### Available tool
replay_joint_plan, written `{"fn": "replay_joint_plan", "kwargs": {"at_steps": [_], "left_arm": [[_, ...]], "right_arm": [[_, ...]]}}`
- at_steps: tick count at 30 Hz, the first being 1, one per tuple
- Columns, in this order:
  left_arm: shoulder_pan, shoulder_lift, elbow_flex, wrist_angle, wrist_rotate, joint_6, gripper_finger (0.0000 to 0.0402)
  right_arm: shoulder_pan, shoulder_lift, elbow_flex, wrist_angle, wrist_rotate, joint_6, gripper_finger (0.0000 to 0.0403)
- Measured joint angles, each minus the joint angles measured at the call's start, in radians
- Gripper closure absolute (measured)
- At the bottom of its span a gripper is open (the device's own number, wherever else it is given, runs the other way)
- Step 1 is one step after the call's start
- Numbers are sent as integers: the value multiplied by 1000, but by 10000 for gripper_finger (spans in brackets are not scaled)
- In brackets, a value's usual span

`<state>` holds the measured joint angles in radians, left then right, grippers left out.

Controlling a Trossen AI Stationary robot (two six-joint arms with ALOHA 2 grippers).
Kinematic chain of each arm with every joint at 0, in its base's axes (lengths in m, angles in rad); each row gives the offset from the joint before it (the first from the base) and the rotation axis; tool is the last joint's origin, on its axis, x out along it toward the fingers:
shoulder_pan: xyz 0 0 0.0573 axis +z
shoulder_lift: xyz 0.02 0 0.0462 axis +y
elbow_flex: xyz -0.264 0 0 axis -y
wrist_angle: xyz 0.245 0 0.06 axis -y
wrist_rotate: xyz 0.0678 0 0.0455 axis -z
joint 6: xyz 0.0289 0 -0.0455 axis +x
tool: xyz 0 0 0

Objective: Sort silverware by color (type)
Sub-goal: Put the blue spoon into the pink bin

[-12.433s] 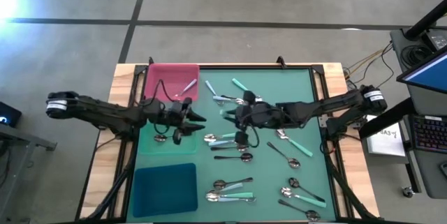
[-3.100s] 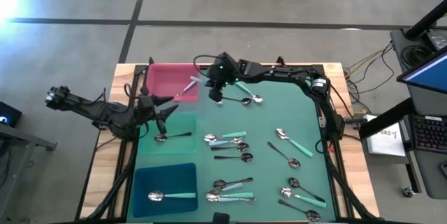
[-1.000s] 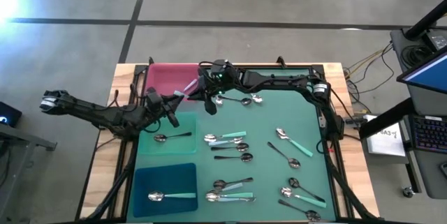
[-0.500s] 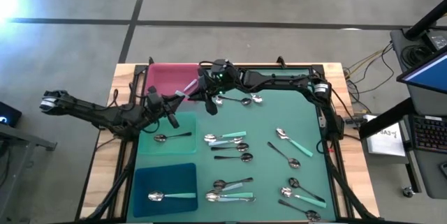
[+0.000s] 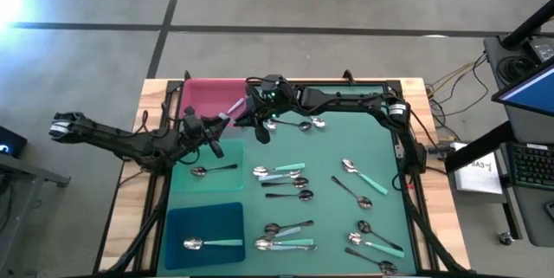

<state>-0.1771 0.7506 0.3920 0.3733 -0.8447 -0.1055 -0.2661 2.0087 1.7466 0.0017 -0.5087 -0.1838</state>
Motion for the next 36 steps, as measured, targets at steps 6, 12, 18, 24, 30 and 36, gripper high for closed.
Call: {"fn": "replay_joint_plan", "kwargs": {"at_steps": [6,12,18,24,30,36], "left_arm": [[2,0,0,0,18,-5,381],[3,0,0,-3,25,12,381],[44,-13,0,-5,33,74,381],[133,-18,1,-24,32,125,381],[307,-18,2,-155,40,121,381],[536,1,2,-315,150,61,381]], "right_arm": [[0,1,0,4,4,-10,381],[0,1,0,3,7,-6,380],[-17,-8,0,-2,20,33,352],[-48,-38,-1,-83,4,57,289],[-79,-79,-1,-252,92,45,251],[-93,-93,-1,-478,300,46,249]]}}
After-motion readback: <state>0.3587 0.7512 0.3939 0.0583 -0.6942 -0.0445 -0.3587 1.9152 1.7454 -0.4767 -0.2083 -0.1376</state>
